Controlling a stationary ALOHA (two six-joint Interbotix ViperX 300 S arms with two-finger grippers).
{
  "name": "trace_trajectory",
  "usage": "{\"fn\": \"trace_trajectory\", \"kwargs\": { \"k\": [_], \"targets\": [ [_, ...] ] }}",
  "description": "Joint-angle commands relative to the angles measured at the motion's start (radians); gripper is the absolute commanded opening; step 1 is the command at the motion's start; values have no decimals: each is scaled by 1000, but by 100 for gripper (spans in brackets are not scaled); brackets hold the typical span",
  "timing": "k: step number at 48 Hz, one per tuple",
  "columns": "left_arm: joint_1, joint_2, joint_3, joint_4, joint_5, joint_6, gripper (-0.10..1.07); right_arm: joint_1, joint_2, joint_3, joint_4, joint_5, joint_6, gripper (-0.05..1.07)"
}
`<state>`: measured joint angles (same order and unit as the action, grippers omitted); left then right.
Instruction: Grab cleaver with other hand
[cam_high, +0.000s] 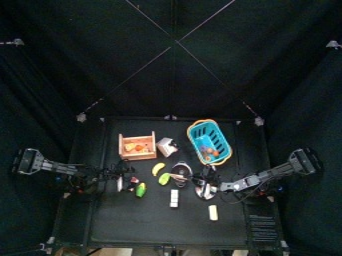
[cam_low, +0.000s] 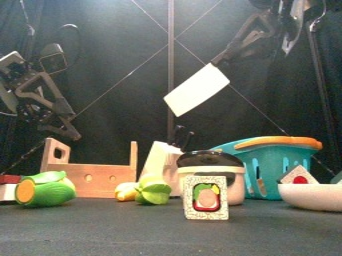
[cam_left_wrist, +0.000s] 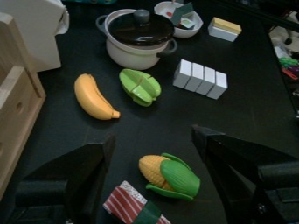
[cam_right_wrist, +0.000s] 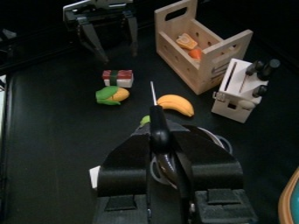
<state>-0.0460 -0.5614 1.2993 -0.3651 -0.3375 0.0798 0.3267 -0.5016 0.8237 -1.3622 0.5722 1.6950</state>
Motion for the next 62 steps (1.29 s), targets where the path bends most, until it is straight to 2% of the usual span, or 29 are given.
{"fn": "trace_trajectory", "kwargs": {
  "k": [1, 14, 27, 41, 48, 62],
  "targets": [
    [-2, 2, -18, 12, -29, 3, 102, 2, -18, -11, -2, -5, -3, 36],
    [-3, 28, -52, 155, -164, 2, 102, 17, -29, -3, -9, -44, -6, 36],
    [-3, 173, -149, 258, -341, 2, 102, 21, -34, 0, -52, -92, -5, 36],
    [-3, 400, -299, 285, -426, 5, 101, 21, -34, -8, -87, -144, -5, 36],
    [-3, 486, -347, 316, -492, 3, 101, 23, -35, -8, -87, -160, -3, 36],
    [-14, 578, -397, 321, -609, 3, 98, 23, -35, -3, -89, -160, -5, 36]
  ]
}}
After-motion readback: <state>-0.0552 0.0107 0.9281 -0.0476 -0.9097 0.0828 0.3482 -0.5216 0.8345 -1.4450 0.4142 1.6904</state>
